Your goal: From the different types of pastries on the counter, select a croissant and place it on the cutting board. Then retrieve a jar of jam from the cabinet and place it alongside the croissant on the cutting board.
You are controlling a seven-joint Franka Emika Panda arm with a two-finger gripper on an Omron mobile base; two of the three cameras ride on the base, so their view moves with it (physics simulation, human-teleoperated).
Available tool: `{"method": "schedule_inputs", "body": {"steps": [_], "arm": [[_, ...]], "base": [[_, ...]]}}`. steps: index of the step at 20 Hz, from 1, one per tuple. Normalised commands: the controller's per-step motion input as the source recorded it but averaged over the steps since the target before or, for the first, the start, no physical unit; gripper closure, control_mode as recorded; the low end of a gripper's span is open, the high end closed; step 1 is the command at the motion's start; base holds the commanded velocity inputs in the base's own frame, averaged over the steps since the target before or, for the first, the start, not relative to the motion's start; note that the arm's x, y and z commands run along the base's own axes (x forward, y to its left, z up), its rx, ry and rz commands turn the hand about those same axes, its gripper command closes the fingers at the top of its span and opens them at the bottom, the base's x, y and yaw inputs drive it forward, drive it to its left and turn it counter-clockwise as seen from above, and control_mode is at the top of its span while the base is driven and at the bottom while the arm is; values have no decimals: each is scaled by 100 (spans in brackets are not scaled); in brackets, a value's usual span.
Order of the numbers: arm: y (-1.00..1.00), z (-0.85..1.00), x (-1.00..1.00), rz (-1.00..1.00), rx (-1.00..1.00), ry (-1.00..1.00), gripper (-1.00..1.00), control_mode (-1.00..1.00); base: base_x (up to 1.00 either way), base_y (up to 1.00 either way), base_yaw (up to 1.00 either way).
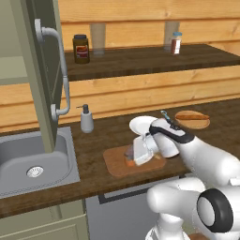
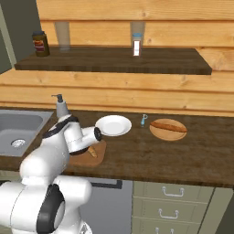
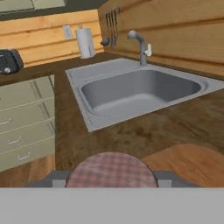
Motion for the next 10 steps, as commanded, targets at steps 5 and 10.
{"method": "schedule_inputs", "body": {"steps": [5, 10], "arm": [[20, -59, 8, 0, 0, -26, 100, -100], [17, -46, 18, 0, 0, -22, 100, -100]], "base": [[0, 0, 0], [0, 0, 0]]}}
